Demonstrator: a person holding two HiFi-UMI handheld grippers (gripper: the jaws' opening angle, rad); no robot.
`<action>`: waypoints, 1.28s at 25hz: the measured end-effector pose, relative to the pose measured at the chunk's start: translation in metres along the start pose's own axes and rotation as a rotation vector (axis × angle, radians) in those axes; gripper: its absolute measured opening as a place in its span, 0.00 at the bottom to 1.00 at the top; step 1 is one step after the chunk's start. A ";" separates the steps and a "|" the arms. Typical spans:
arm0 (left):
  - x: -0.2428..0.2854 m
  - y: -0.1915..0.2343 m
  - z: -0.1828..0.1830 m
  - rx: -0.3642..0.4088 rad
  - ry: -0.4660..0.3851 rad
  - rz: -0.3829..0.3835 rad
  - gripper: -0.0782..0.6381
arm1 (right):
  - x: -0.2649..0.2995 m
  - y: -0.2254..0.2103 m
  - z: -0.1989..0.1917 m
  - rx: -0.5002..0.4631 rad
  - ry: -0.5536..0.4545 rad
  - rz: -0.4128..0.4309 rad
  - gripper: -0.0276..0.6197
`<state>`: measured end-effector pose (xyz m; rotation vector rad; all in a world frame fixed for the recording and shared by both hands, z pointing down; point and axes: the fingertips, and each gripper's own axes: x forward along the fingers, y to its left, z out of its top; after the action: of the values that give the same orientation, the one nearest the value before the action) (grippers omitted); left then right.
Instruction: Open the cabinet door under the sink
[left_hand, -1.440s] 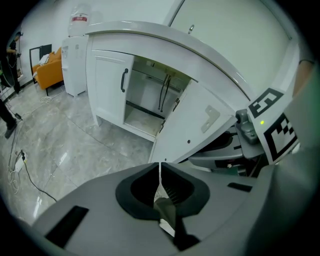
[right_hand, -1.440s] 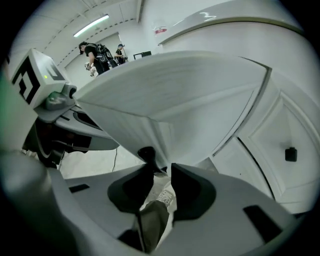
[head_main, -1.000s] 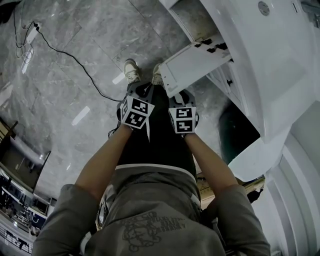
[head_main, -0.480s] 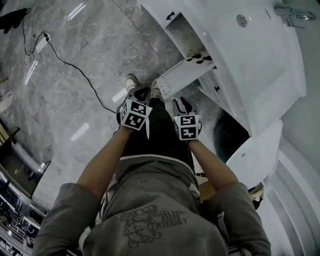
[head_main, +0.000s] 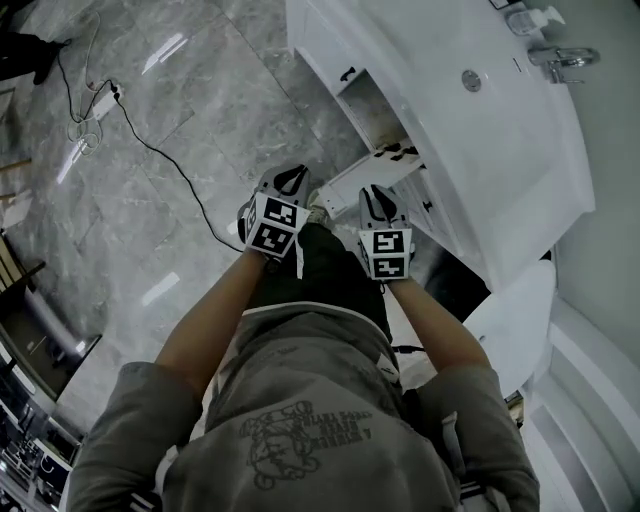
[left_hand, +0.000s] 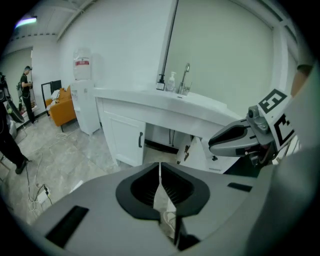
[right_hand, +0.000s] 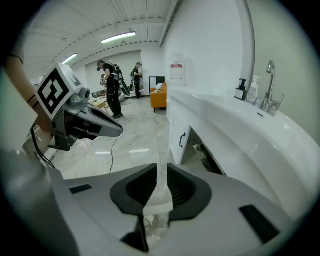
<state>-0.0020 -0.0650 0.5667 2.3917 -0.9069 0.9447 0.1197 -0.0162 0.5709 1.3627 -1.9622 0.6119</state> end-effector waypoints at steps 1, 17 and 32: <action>-0.004 0.006 0.012 0.004 -0.022 0.010 0.15 | 0.000 -0.007 0.014 -0.004 -0.031 -0.013 0.16; -0.126 0.063 0.190 0.102 -0.429 0.181 0.15 | -0.088 -0.002 0.263 -0.054 -0.421 0.034 0.15; -0.284 0.065 0.302 0.222 -0.707 0.294 0.15 | -0.225 0.055 0.400 -0.215 -0.719 0.110 0.11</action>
<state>-0.0712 -0.1653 0.1649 2.8933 -1.4975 0.2675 0.0204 -0.1350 0.1353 1.4632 -2.5812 -0.0788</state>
